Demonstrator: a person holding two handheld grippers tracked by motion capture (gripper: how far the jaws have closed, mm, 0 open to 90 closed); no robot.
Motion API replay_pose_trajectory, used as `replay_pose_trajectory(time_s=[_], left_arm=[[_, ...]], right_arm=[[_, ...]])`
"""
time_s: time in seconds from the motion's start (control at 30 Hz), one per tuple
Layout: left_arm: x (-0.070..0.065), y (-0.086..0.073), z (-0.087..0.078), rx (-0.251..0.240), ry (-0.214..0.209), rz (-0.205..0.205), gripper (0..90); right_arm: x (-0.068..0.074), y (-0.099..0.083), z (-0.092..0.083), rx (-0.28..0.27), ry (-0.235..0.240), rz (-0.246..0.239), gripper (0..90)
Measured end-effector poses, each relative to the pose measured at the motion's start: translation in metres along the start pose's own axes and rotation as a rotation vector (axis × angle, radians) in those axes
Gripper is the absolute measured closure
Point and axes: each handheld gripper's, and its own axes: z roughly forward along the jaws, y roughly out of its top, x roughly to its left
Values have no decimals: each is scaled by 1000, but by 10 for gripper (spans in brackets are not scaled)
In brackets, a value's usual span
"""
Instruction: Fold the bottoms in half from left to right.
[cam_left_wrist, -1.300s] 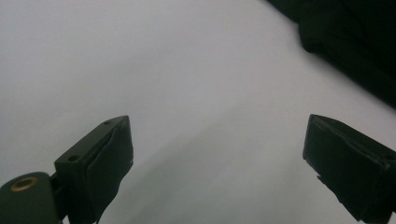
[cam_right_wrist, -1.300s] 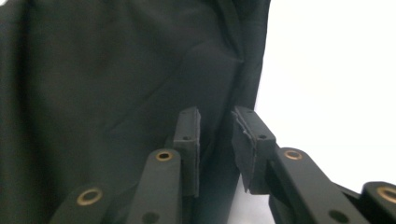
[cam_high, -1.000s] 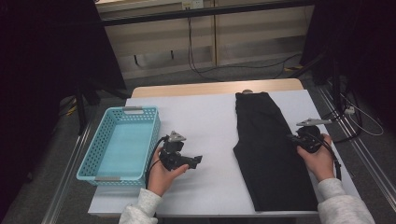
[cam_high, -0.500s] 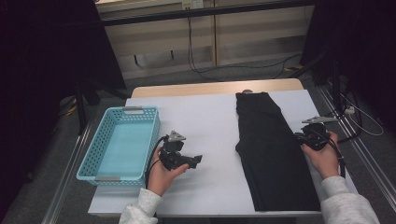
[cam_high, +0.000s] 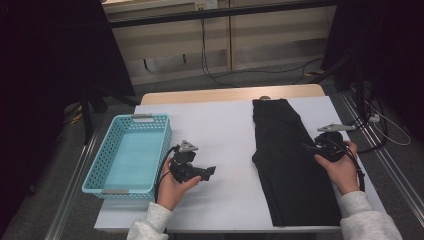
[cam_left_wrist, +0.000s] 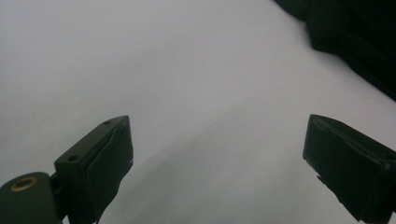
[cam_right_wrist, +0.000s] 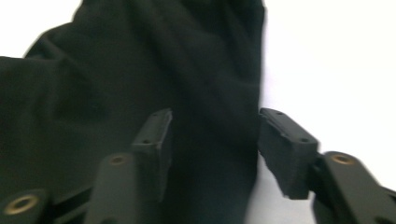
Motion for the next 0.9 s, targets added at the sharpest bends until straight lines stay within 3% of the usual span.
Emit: replay_pose_trajectory(time_s=[0.2,0.37,0.7,0.9], left_arm=[[0,0,0,3,-5,2,83],[1,0,-1,0,-4,2,83],[4,-3,-4,-5,2,-11,81],[5,-5,-5,4,8,-10,81]], right_arm=[[12,7,4,-28,40,20,311],[26,16,11,-6,45,6,236],[51,29,25,-15,75,-26,194],[59,31,31,-36,110,-12,191]])
